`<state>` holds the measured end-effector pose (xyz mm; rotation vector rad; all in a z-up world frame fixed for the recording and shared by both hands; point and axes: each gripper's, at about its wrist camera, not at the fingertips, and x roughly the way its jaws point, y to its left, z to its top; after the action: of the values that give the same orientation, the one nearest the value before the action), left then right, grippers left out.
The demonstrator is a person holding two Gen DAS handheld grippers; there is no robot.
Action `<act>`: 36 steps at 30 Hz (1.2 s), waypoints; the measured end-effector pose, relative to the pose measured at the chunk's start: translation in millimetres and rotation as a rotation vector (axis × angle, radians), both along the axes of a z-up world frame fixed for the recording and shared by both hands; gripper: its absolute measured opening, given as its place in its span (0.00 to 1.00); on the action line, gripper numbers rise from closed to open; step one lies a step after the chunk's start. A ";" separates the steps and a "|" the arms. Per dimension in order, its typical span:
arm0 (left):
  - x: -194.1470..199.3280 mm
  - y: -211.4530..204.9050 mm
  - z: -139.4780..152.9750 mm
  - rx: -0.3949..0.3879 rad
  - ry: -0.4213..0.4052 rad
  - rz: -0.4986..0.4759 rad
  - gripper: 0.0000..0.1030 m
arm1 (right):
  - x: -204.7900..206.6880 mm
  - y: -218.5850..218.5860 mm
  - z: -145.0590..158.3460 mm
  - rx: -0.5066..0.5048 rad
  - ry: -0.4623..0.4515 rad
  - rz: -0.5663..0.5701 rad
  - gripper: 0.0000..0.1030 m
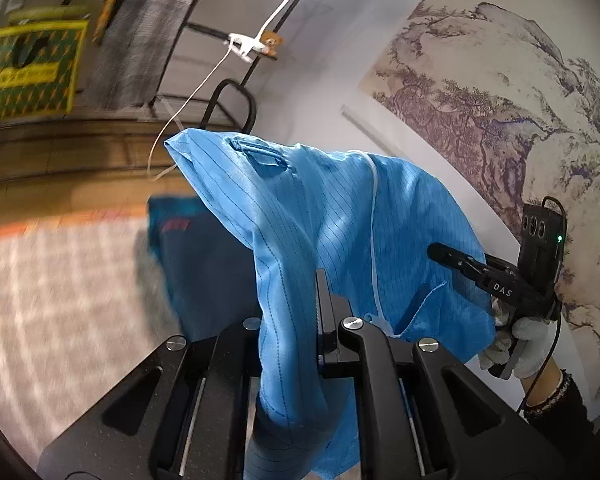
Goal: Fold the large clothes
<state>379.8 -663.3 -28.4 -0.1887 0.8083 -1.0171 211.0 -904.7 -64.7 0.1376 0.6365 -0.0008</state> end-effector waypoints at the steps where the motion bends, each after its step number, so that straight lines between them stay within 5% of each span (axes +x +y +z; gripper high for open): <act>1: 6.8 -9.6 1.1 0.000 -0.012 0.000 0.07 | 5.8 -6.5 0.8 -0.006 -0.008 -0.007 0.06; 9: 58.4 -52.9 -22.1 0.046 -0.058 0.051 0.07 | 68.3 -39.3 -29.0 -0.013 -0.013 -0.027 0.06; 15: 87.3 -50.4 -62.2 0.109 -0.013 0.109 0.09 | 103.8 -53.0 -65.0 0.052 0.037 -0.022 0.08; 17: 93.8 -50.1 -69.5 0.133 -0.002 0.140 0.13 | 113.6 -56.4 -74.7 -0.011 0.087 -0.086 0.21; 19: 100.6 -47.7 -74.7 0.149 0.016 0.185 0.21 | 118.2 -62.5 -79.9 -0.080 0.126 -0.186 0.48; 20: 102.9 -45.4 -76.0 0.151 0.017 0.207 0.28 | 118.8 -67.0 -81.0 -0.091 0.132 -0.218 0.50; 21: 104.9 -41.8 -76.2 0.156 0.011 0.242 0.40 | 115.8 -73.7 -82.0 -0.086 0.134 -0.244 0.51; 23: 105.9 -36.7 -75.0 0.163 -0.013 0.276 0.47 | 108.9 -84.5 -83.7 -0.089 0.147 -0.292 0.52; 36: 58.0 12.8 -18.4 0.224 -0.096 0.289 0.47 | 60.2 -93.8 -55.7 -0.108 0.139 -0.401 0.54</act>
<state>437.7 -650.5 -46.8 -0.0615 0.7755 -0.6533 271.2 -998.6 -120.4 0.1595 0.7370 -0.4336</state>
